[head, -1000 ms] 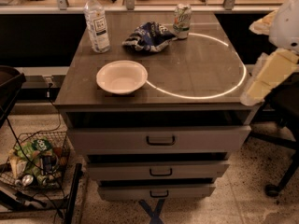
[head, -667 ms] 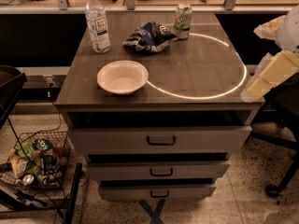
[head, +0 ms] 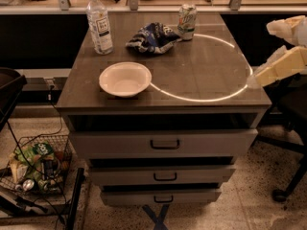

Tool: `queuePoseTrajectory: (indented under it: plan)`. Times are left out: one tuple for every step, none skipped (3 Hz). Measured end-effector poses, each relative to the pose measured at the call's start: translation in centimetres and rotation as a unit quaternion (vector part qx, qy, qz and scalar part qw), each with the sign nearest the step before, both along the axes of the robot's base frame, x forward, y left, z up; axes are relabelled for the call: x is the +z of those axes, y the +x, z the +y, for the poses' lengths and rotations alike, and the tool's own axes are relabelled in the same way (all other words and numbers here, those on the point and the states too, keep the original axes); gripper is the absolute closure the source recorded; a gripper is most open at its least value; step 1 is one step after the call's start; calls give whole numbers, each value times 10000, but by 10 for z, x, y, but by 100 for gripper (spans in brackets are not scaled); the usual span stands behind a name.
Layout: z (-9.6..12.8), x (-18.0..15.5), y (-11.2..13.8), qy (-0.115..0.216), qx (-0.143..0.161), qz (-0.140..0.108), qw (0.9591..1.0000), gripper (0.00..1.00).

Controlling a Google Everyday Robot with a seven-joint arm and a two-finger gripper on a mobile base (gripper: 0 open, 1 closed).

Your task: Place 7up can into paper bowl

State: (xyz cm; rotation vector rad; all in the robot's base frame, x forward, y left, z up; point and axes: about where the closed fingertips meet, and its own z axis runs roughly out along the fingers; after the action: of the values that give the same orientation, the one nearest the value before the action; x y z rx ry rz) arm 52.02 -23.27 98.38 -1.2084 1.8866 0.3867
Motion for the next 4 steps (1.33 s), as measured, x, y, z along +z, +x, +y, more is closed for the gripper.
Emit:
queuePoseTrajectory:
  plan:
    - [0, 0, 0, -1, 0, 0, 10000, 0]
    - [-1, 2, 11, 184, -158, -268, 9993, 0]
    - [-3, 5, 42, 1069, -321, -1063, 9880, 0]
    - [-16, 30, 96, 1902, -622, -1982, 9595, 0]
